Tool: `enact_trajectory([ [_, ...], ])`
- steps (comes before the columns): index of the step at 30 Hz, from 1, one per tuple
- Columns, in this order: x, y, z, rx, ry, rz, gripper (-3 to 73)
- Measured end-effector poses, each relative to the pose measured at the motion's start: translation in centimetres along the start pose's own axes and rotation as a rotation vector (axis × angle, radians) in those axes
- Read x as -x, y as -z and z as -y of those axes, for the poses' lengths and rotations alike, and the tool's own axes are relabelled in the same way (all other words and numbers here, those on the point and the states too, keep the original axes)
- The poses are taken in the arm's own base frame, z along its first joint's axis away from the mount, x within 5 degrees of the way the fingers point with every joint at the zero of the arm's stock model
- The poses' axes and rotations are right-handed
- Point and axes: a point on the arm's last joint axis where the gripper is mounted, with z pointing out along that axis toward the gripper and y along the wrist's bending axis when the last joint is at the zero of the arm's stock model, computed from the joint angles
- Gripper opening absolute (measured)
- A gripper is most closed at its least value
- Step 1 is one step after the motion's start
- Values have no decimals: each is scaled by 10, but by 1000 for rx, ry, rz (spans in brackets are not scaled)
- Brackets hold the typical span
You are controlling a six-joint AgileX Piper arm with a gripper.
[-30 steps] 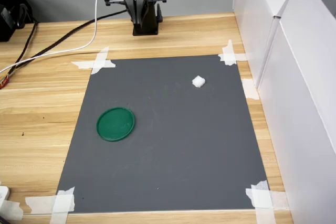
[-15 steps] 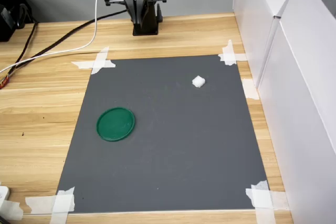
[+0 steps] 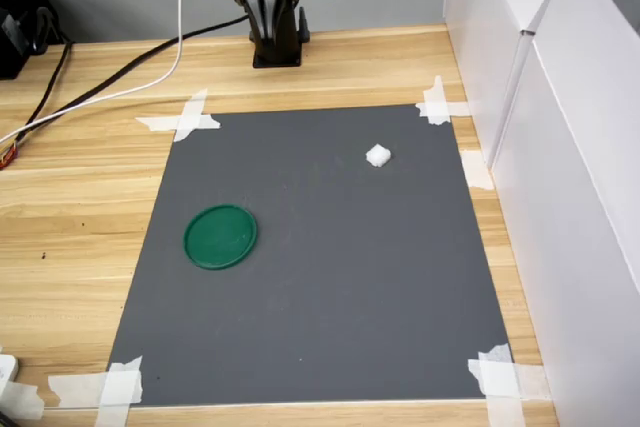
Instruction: Grasp a white terminal and put it in the green lid.
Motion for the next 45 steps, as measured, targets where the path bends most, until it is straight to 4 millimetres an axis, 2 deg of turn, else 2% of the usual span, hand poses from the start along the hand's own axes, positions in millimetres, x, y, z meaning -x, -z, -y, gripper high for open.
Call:
enact_trajectory([
  [8, 55, -17, 3, 11, 20, -50, -15],
  [14, 75, -40, 4, 48, 173, -170, -15],
  [21, 82, -63, -10, 175, 404, -240, -15],
  [27, 79, -79, -22, 257, 510, -318, -15],
  [35, 79, -83, -54, 483, 676, -481, -15],
  [45, 74, -103, -67, 566, 712, -615, -15],
])
